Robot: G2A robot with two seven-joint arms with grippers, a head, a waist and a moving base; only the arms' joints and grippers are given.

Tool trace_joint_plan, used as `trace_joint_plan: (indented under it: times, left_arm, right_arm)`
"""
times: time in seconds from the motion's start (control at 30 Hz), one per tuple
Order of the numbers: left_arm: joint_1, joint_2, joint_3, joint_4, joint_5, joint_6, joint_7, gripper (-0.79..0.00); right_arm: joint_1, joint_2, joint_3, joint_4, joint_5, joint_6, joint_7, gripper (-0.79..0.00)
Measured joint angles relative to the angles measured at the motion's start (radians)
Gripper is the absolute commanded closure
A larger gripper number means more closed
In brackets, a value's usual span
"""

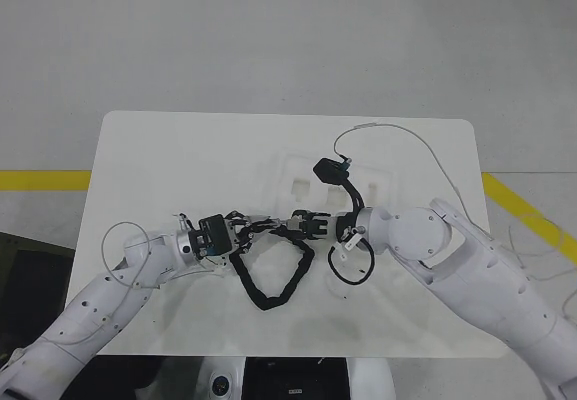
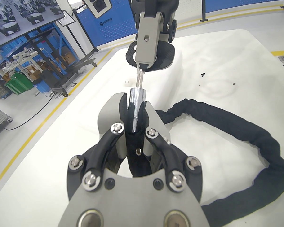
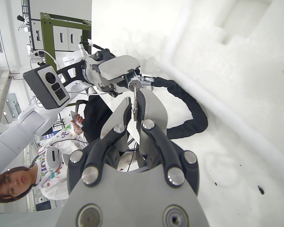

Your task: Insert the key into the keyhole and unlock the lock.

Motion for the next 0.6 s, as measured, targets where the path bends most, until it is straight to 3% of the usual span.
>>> trace_joint_plan:
  times: [0.6]
  left_arm:
    - [0.005,-0.017,-0.013,0.009,0.034,-0.014,0.030,0.000]
  right_arm:
    - [-0.007,-0.029,0.015,0.041,0.009,-0.018,0.021,0.000]
